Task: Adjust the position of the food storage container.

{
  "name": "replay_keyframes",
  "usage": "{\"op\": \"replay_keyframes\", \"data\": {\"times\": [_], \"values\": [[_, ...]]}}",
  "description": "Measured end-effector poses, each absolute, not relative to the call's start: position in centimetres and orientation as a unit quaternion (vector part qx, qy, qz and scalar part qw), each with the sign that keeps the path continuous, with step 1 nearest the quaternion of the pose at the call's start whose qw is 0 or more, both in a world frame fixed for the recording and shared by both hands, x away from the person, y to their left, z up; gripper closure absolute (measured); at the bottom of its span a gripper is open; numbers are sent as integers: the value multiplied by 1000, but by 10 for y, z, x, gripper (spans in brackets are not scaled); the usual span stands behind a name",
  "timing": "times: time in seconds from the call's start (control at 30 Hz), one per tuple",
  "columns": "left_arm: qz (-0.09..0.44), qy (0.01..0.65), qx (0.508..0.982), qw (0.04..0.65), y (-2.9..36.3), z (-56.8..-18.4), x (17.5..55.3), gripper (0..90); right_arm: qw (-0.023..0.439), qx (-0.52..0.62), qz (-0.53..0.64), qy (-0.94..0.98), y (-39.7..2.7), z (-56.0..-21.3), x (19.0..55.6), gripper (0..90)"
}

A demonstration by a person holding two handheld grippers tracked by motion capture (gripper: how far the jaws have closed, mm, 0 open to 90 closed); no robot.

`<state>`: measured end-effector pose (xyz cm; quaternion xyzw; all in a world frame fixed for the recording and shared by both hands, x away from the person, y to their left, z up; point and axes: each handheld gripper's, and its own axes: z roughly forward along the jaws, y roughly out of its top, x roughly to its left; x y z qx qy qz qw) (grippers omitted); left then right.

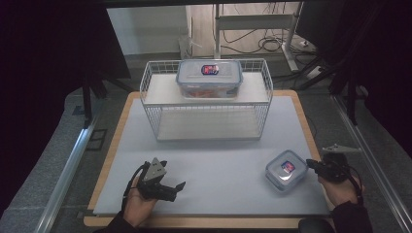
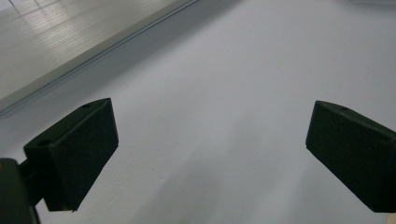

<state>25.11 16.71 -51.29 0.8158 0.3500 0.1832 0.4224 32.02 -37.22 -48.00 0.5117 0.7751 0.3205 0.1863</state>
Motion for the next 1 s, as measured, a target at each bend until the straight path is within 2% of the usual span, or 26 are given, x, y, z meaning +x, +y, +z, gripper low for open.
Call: {"op": "replay_keyframes", "data": {"times": [1.0], "values": [[174, 351, 822, 414, 165, -515, 252, 23, 66, 394, 322, 859, -281, -493, 291, 896]]}}
